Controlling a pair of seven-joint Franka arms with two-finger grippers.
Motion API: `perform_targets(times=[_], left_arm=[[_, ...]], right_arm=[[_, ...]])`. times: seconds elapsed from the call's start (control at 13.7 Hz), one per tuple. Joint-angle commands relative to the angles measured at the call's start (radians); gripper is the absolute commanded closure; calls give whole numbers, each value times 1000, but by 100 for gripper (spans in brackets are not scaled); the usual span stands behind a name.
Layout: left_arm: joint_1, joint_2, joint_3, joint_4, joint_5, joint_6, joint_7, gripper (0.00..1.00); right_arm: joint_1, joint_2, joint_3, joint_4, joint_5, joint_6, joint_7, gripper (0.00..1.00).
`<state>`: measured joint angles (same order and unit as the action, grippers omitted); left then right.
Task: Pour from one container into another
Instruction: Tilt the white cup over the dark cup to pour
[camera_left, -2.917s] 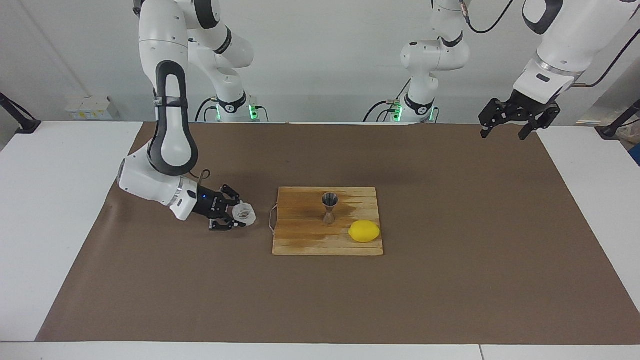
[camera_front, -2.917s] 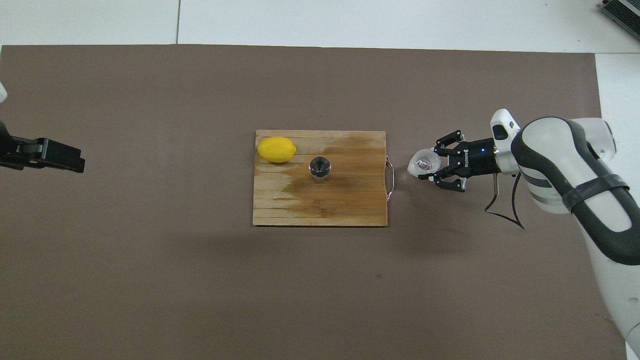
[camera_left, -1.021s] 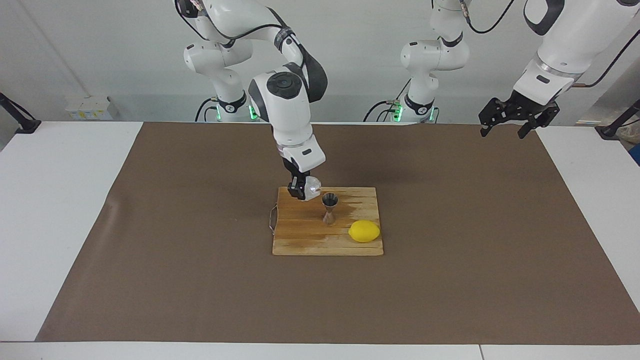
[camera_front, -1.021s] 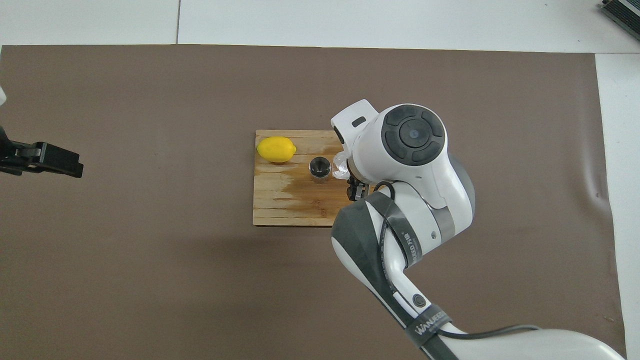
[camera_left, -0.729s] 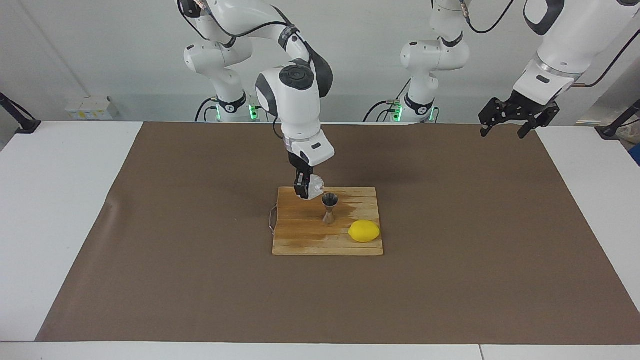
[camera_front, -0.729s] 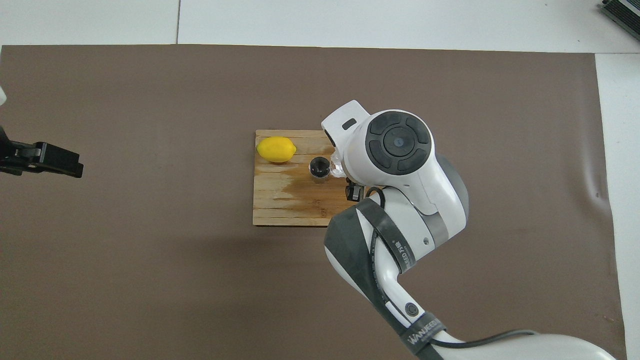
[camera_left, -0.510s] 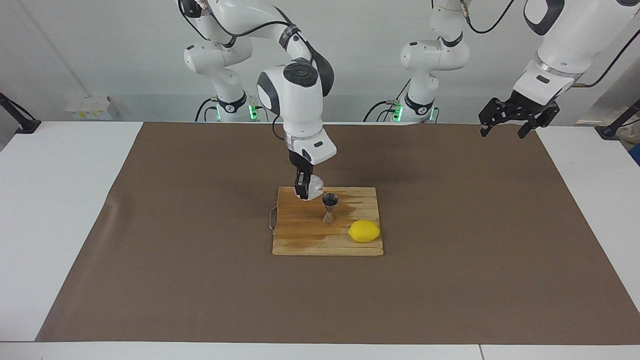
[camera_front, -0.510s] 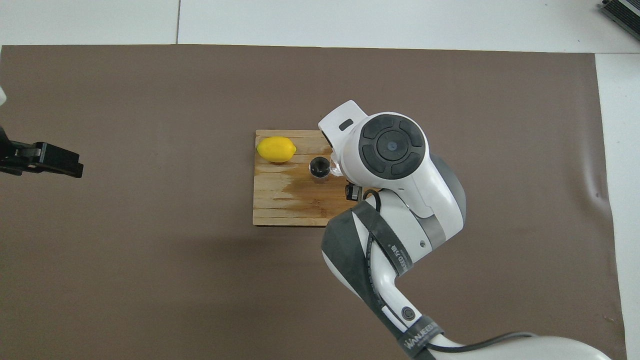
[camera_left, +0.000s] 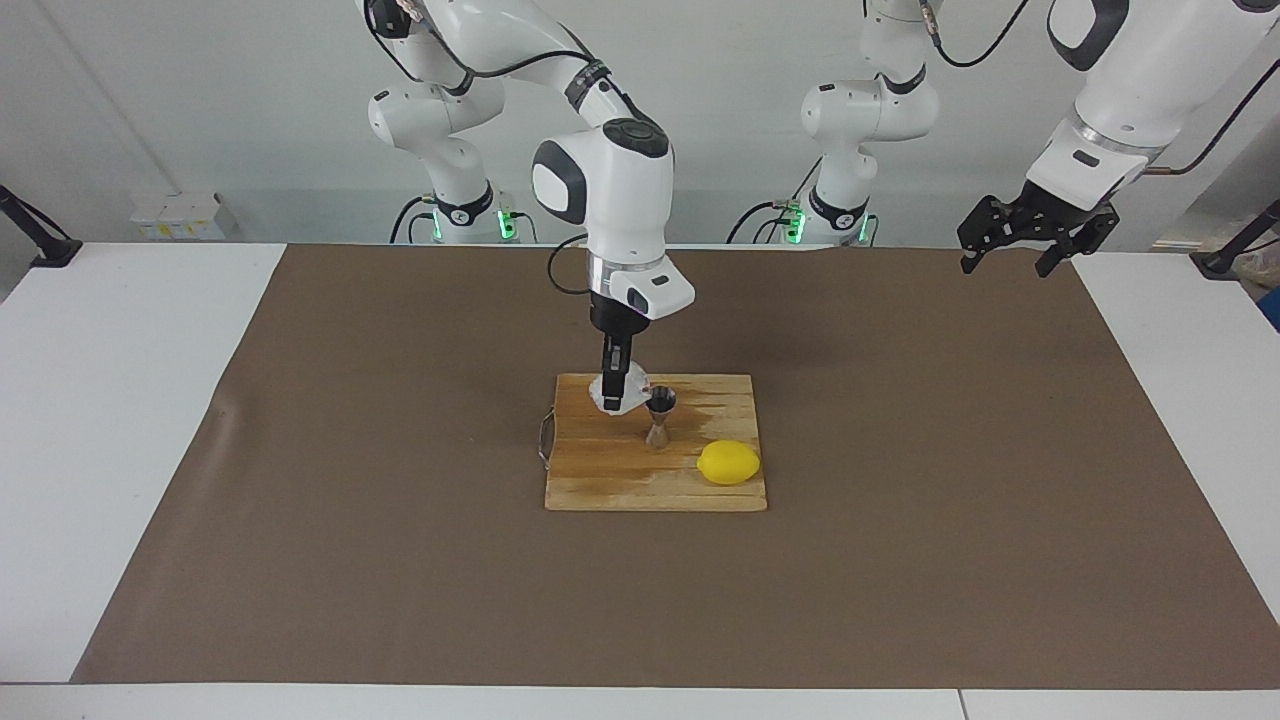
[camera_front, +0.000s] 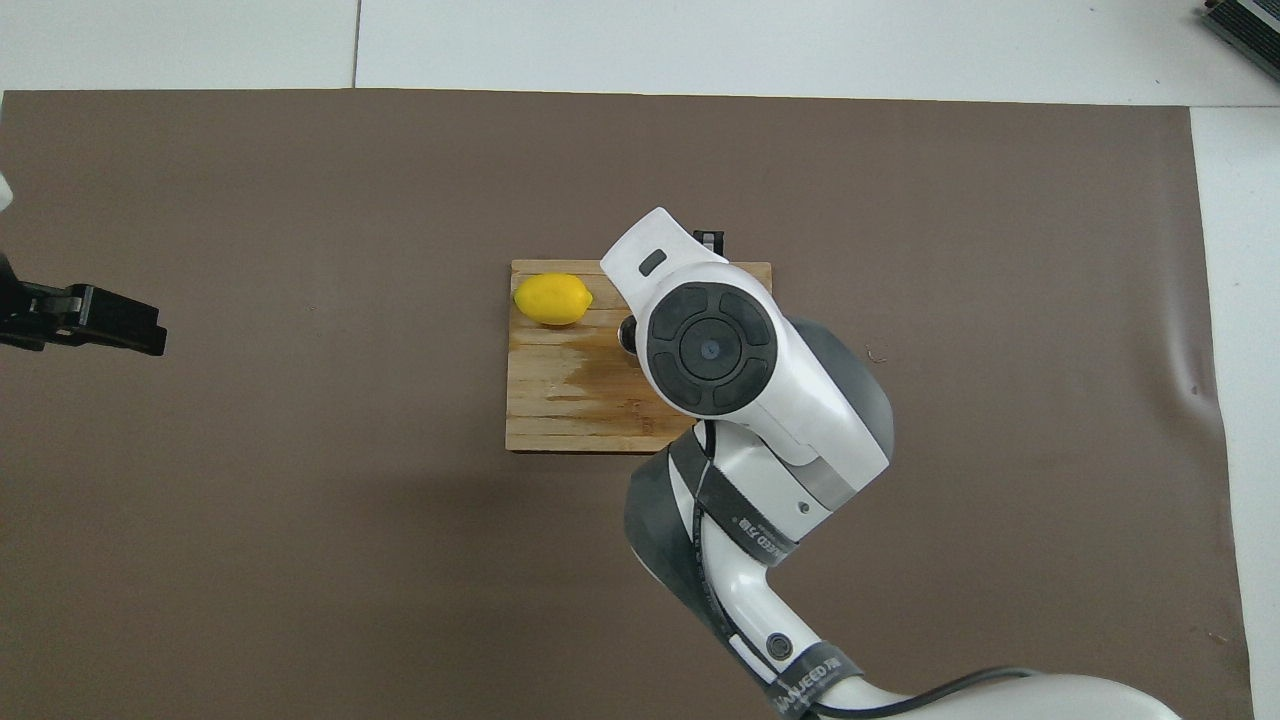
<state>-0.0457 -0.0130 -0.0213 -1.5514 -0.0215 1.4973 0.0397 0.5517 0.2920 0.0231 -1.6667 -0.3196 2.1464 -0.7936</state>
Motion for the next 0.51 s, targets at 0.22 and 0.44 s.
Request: perform_targets(times=[0.22,0.44], left_arm=[[1,-10,0,-9,12,-9,0,0],[1,-10,0,-9,12,-9,0,0]], right_arm=[[17,-1,6,-30,-70,23,-15,82],[22,-1,6,-33,-85,23,-45,83]])
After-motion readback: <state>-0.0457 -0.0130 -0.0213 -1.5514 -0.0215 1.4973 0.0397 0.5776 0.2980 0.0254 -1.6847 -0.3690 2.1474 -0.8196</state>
